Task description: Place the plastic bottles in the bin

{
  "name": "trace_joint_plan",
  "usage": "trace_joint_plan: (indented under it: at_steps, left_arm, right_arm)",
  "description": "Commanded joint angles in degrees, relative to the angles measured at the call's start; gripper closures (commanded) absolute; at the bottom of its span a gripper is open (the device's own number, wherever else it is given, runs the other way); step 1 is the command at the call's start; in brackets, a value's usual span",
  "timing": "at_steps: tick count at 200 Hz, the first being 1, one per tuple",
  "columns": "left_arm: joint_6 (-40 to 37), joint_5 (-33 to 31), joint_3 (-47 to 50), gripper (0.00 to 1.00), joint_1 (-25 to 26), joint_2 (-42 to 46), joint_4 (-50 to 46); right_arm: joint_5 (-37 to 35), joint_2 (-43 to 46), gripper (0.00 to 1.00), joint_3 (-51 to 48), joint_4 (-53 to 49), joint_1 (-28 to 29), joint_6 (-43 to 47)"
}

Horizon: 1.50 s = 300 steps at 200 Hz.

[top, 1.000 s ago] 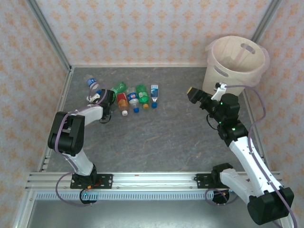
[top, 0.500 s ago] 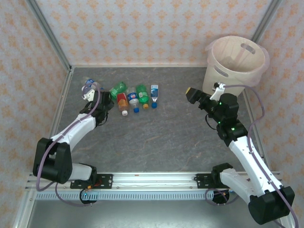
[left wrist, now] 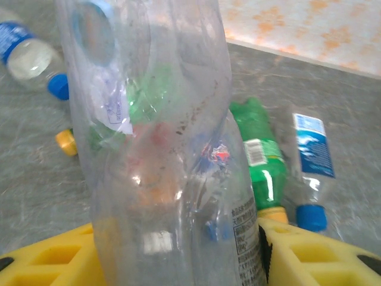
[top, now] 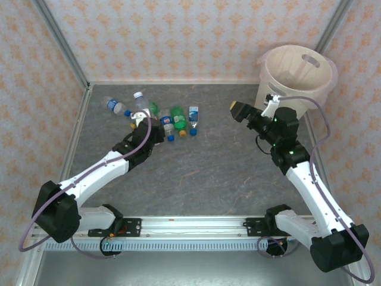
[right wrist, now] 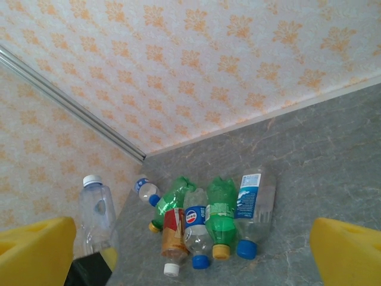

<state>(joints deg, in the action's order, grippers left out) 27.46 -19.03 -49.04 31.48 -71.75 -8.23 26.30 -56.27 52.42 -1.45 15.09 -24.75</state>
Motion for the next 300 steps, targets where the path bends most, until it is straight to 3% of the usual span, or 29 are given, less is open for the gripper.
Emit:
trace_joint_plan:
  at_steps: [1, 18, 62, 135, 155, 233, 263, 300]
  left_arm:
    - [-8.8, -4.6, -1.3, 0.44, 3.9, 1.4, 4.5]
    - [-12.5, -6.5, -0.9, 0.44, 7.3, 1.4, 6.6]
    - [-21.8, -10.2, 0.1, 0.44, 15.7, 1.2, 11.3]
    - [-28.3, -12.8, -0.2, 0.44, 23.2, -0.9, 14.6]
    - [-30.0, -15.1, -0.5, 0.44, 25.4, -2.1, 14.7]
    - [-31.8, -16.8, -0.7, 0.44, 28.3, -3.9, 16.0]
    - [-32.6, -18.1, -1.0, 0.44, 29.3, -4.7, 16.2]
    - [-32.6, -18.7, -1.1, 0.44, 29.9, -5.4, 16.2]
  right_arm:
    - [2.8, -1.6, 0.00, 3.9, -0.7, 0.4, 1.5]
    - [5.8, -3.4, 0.00, 5.7, -0.7, 0.4, 2.4]
    - [13.2, -9.7, 0.19, 12.3, -3.9, 0.9, 4.1]
    - [10.7, -20.2, 0.40, 23.8, -12.0, 11.4, 9.1]
    - [10.1, -22.5, 0.41, 26.3, -13.5, 13.0, 9.5]
    - [9.3, -26.2, 0.41, 29.1, -15.1, 13.6, 9.3]
    - [8.9, -27.0, 0.45, 29.6, -15.6, 13.6, 9.4]
    - [9.8, -26.7, 0.57, 29.7, -15.1, 13.6, 9.2]
